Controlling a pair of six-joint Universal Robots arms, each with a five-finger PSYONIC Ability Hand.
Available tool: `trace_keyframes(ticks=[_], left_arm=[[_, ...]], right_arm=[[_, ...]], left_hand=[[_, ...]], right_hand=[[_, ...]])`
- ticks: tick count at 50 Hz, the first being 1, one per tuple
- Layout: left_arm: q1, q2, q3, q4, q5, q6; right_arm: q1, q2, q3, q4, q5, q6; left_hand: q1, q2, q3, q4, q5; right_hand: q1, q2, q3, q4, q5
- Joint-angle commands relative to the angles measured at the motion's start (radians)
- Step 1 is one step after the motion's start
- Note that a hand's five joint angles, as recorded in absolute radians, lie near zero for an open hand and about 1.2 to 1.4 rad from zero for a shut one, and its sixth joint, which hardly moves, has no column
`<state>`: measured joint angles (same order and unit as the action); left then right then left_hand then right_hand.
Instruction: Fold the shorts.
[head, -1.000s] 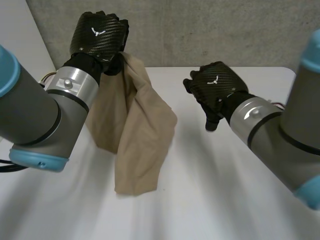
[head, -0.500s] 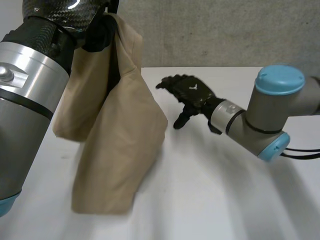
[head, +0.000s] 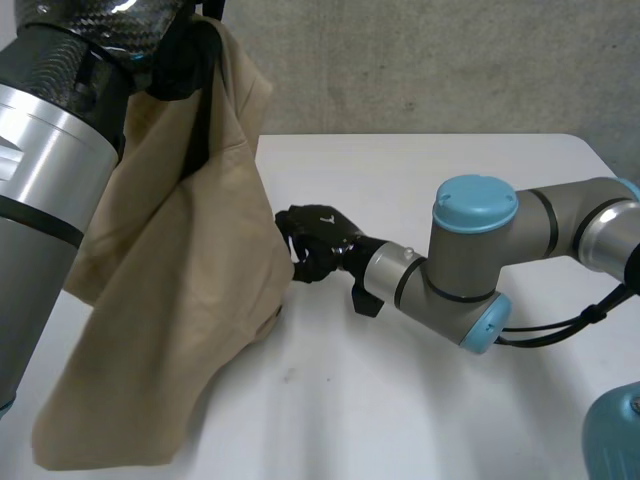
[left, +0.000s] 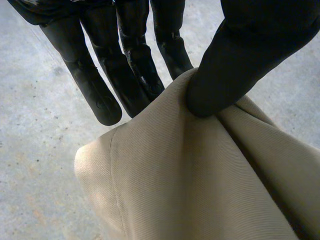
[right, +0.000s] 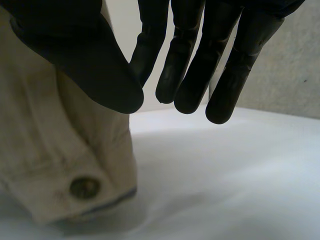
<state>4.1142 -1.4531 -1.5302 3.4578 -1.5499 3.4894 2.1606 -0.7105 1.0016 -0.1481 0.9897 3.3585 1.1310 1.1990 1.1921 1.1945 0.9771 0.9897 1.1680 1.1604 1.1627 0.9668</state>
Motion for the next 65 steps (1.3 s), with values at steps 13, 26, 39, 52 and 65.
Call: trace_keyframes(ticks=[13,26,39,52,65], left_arm=[[0.067,-0.023,0.030,0.006,-0.001,-0.003],[0.063,-0.018,0.042,0.006,-0.003,-0.003],[0.057,-0.001,0.044,0.004,-0.004,-0.003],[0.017,0.010,0.051,0.004,-0.004,-0.003],[-0.014,0.031,0.050,0.003,-0.001,-0.001]], right_arm=[[-0.179,-0.391,0.170,0.024,0.208,-0.109],[-0.162,-0.198,0.173,0.251,0.015,-0.111],[-0.119,-0.038,0.061,0.176,-0.095,0.027],[-0.042,-0.014,0.028,-0.028,-0.031,0.194],[0.080,0.005,0.000,-0.041,-0.103,0.205]], left_hand=[[0.265,0.197,0.204,0.202,0.245],[0.265,0.197,0.204,0.202,0.245],[0.265,0.197,0.204,0.202,0.245],[0.265,0.197,0.204,0.202,0.245],[0.265,0.197,0.204,0.202,0.245]], right_hand=[[0.407,0.228,0.236,0.234,0.255],[-0.576,-0.754,-0.747,-0.749,-0.728],[-0.570,-0.748,-0.741,-0.743,-0.722],[-0.705,-0.883,-0.875,-0.878,-0.856],[-0.815,-0.993,-0.986,-0.988,-0.967]])
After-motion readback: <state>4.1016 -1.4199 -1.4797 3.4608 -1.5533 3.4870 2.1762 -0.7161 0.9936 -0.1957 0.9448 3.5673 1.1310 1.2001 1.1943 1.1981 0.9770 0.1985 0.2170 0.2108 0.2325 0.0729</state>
